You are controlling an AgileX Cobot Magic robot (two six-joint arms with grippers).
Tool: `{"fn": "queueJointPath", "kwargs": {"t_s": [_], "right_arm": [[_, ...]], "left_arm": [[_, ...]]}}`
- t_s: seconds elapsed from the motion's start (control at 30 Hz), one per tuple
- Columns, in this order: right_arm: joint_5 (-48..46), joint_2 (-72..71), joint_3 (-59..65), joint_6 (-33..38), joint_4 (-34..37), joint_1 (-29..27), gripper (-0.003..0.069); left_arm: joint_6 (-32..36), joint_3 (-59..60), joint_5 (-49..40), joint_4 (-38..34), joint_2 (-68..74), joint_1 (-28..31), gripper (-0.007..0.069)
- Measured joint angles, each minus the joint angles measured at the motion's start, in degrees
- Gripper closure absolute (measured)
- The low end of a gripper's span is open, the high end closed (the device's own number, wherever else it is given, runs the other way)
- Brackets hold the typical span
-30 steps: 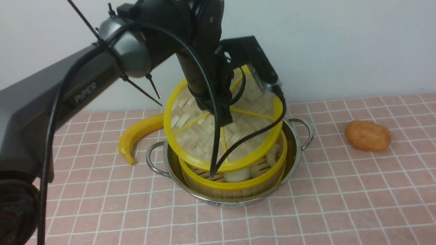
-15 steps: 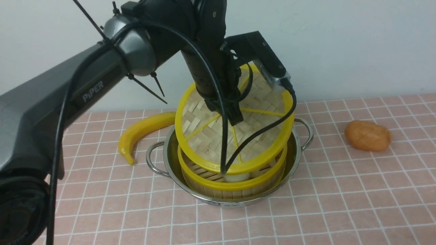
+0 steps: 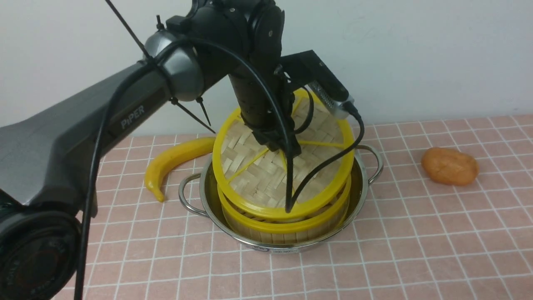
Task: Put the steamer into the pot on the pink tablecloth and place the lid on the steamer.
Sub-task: 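Place the yellow bamboo steamer lid onto the steamer in the pot with the left gripper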
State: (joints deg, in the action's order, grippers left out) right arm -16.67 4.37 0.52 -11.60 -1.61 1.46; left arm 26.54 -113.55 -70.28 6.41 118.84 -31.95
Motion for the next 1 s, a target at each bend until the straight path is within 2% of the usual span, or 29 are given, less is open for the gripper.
{"fn": "queueJointPath", "kwargs": {"t_s": [0.27, 0.43, 0.8, 1.0], "right_arm": [[0.0, 0.0, 0.0, 0.0, 0.0, 0.0, 0.0416], [0.0, 0.0, 0.0, 0.0, 0.0, 0.0, 0.0416], [0.0, 0.0, 0.0, 0.0, 0.0, 0.0, 0.0416], [0.0, 0.0, 0.0, 0.06, 0.0, 0.0, 0.0416]], "left_arm": [[-3.31, 1.77, 0.11, -0.47, -4.62, 0.0, 0.0505], [-3.94, 10.12, -0.27, -1.32, -8.72, 0.0, 0.0505], [0.85, 10.72, 0.17, -1.31, -7.41, 0.0, 0.0505], [1.74, 10.84, 4.18, -1.31, -5.29, 0.0, 0.0505]]}}
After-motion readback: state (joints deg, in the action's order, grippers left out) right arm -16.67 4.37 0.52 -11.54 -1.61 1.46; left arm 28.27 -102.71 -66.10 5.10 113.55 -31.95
